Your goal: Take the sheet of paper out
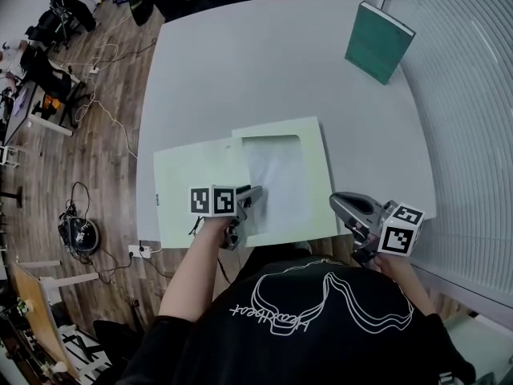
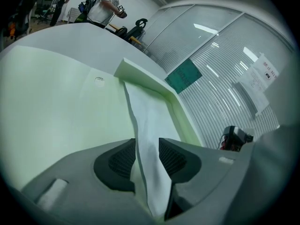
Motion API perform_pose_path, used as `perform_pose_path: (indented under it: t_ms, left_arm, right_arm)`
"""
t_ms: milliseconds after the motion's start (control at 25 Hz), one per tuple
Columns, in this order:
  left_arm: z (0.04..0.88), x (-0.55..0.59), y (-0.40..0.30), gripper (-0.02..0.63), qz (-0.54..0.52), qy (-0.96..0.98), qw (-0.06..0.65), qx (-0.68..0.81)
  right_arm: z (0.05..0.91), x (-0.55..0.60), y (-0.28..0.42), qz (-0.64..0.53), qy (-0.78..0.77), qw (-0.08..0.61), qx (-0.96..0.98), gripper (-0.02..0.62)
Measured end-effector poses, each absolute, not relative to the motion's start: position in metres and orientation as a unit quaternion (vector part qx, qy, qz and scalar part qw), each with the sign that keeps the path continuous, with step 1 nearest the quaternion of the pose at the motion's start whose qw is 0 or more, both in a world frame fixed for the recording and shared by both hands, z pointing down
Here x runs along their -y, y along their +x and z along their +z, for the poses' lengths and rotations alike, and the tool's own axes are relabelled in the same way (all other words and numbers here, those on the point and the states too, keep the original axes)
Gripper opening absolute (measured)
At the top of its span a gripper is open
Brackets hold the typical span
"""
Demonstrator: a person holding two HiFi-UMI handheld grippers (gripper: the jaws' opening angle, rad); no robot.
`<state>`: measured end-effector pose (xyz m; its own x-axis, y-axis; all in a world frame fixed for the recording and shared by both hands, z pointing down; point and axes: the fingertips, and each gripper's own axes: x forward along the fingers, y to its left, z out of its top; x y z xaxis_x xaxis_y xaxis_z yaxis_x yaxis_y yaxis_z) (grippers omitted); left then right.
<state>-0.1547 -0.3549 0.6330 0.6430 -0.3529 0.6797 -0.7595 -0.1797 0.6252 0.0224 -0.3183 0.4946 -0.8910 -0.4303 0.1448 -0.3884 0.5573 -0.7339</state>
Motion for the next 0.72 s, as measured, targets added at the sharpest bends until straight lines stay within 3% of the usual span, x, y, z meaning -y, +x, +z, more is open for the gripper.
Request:
perform_pose_path:
  t_ms: [240, 560, 720]
  left_arm:
    - [0.635, 0.350, -0.152, 0.149, 0.188, 0.738, 0.525, 0.381]
    - [0.642, 0.348, -0.155, 0.037, 0.189, 0.731, 0.524, 0.395]
    - [0.644, 0.346, -0.157, 0.022, 0.188, 0.727, 0.529, 0.395]
  right_arm:
    - [0.494, 0.314, 0.029, -0.407, -0.231, 0.029, -0.883, 0.009]
    - [0.497, 0.311, 0.033, -0.409, -0.227, 0.030, -0.883, 0.009]
    - [0.495, 0.312, 0.034, -0.406, -0.229, 0.035, -0.884, 0.009]
